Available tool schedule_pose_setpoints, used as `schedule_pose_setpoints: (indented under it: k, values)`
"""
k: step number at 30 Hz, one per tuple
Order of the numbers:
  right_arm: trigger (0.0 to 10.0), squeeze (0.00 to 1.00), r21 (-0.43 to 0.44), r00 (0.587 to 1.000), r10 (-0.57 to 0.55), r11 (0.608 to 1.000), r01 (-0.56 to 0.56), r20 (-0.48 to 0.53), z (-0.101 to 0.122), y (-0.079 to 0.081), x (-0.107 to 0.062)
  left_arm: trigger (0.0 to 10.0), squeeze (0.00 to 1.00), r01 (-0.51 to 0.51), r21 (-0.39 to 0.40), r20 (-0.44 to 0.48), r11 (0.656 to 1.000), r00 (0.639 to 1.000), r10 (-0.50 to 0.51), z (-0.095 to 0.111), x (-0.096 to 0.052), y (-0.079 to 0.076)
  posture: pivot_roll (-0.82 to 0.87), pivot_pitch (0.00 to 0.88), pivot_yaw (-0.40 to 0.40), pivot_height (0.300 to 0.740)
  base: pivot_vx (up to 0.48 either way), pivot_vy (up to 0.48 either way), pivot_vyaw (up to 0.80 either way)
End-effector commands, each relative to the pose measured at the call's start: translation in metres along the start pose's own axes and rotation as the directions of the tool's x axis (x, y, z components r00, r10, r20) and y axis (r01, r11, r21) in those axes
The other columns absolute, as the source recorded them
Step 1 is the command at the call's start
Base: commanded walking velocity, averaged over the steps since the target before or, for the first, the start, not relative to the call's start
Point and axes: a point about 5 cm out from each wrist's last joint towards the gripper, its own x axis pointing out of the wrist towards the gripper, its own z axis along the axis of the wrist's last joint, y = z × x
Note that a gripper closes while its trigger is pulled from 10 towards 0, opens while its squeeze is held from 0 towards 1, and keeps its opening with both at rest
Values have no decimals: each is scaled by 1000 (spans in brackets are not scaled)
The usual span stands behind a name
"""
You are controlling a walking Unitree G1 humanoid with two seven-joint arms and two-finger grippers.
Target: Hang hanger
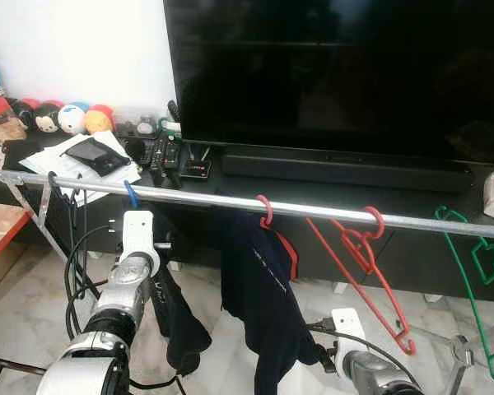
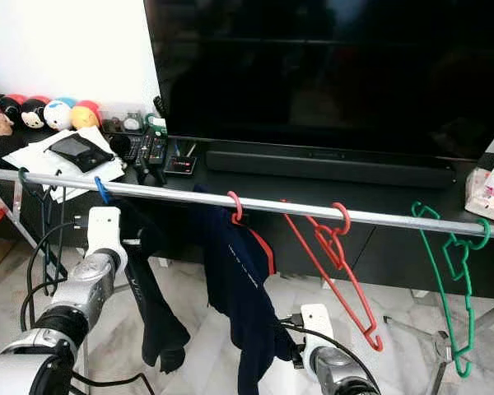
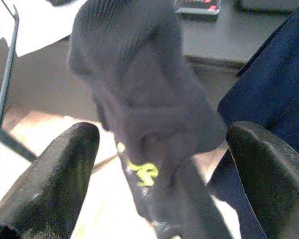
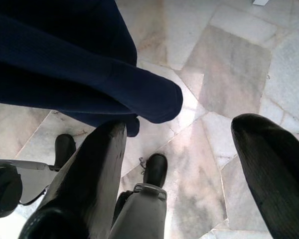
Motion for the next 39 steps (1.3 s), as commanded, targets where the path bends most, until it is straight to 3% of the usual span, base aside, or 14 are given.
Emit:
schedule_pose_setpoints:
  k: [1,5,12,13,15,16,17,27,39]
  values:
    - [10000,0,11,1000,1,1000,-1,11,4,1,0,10000,0,-38,25,-26,999,999,38,3,2,5,-70,0,-17,740,0,0,0]
    - [10000,0,12,1000,5,1000,-5,12,5,1,0,10000,0,-69,40,-78,997,994,72,-6,2,11,-70,0,-17,740,0,0,0]
    - [10000,0,12,1000,9,1000,-9,13,5,1,0,10000,0,-68,3,-61,998,996,68,-2,3,11,-69,0,-19,740,0,0,0]
    - [10000,0,11,1000,9,1000,-9,13,5,1,0,9294,0,-62,-1,-52,998,997,62,-1,4,10,-69,0,-19,740,0,0,0]
    - [10000,0,11,1000,10,1000,-10,13,5,1,0,2588,0,-49,-15,-36,999,998,48,2,4,8,-69,0,-19,740,0,0,0]
    - [10000,0,11,1000,10,1000,-10,13,6,1,0,863,0,-46,-17,-32,999,998,45,3,5,7,-70,0,-21,740,0,0,0]
    - [10000,0,12,1000,9,1000,-9,14,6,1,0,0,0,-37,-21,-32,999,999,37,4,5,6,-70,0,-21,740,0,0,0]
    - [10000,0,12,1000,10,1000,-10,13,6,1,0,0,0,28,-10,-42,1000,999,-29,2,5,1,-70,0,-21,740,0,0,0]
    - [10000,0,13,1000,10,1000,-10,14,6,0,0,0,0,16,-9,-81,1000,997,-17,-6,4,8,-72,0,-23,740,0,0,0]
